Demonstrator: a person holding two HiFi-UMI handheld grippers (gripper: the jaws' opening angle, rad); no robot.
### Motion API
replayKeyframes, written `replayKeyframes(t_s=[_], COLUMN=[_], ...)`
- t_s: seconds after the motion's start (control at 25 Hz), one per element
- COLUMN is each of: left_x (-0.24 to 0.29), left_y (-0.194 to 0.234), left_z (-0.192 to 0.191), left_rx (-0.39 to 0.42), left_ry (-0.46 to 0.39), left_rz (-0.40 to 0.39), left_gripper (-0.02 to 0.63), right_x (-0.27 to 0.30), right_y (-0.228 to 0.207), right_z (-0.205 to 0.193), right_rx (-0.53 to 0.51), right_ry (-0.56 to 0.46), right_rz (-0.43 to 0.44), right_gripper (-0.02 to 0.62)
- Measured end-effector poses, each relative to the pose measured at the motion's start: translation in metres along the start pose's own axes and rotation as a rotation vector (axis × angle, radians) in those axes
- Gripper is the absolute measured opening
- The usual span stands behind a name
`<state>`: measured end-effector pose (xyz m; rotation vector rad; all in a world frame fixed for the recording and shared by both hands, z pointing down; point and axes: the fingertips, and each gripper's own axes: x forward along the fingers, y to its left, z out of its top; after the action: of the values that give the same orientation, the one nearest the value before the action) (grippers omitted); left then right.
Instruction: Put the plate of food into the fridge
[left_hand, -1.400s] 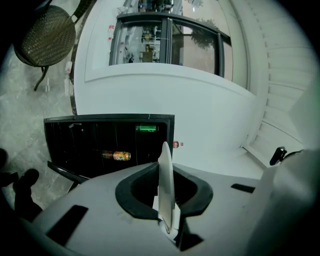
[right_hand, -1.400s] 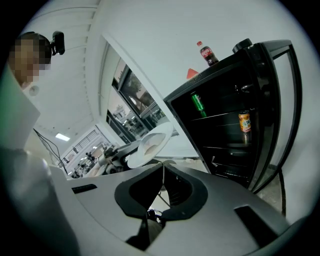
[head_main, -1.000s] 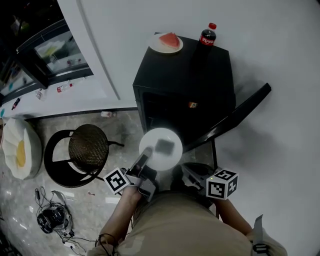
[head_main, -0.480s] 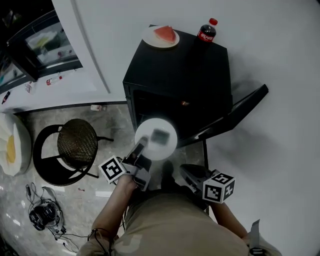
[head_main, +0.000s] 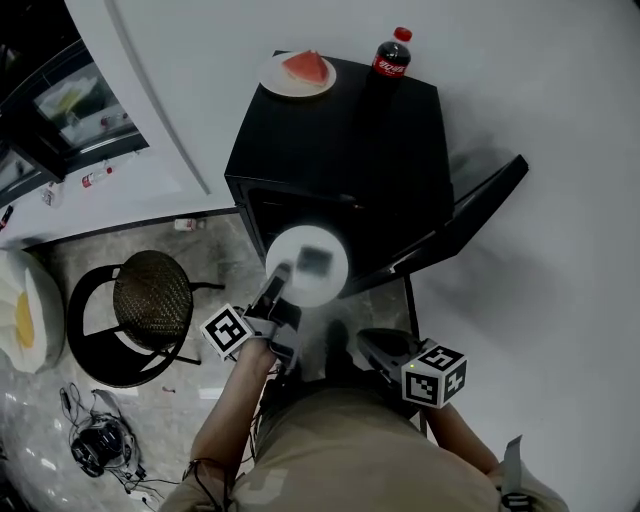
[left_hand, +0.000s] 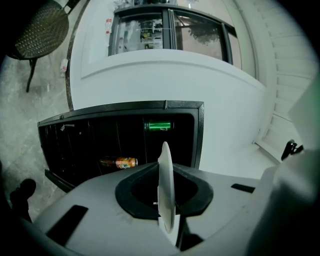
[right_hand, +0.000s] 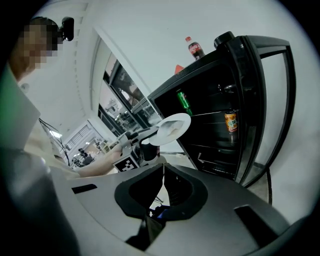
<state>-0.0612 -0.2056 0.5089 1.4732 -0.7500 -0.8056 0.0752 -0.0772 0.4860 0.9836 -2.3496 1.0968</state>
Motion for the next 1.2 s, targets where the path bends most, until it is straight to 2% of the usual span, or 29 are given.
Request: replayKeyframes(t_s=[0.28,0.48,0.68,1.2], left_x=[0.013,0.022,0.034,0.058], left_y=[0.013,0.014,0.017,0.033], left_z=[0.004,0.003,0.004,0.005], left_rx=[0.024,0.022,0.064,0.019], left_ry=[-0.001,-0.005,-0.005,-0.067], left_rz=[0.021,0.016,0.024,0.047], left_gripper=[0.025,0.025,0.025,0.025], right_x=[-0.001,-0.006,-0.009,-0.018], right_y=[0.003,-0.006,-0.01,-0.026], right_z=[-0.003,-0.005,-0.007,-0.01], right_rx=[-0.059,-0.034,-0.031,-0.008], right_ry=[0.01,0.002,0.004,-0.004], right_rz=[-0.005,-0.021,-0.02,-0.036], right_gripper=[0.023,0.023,0.023,0.023])
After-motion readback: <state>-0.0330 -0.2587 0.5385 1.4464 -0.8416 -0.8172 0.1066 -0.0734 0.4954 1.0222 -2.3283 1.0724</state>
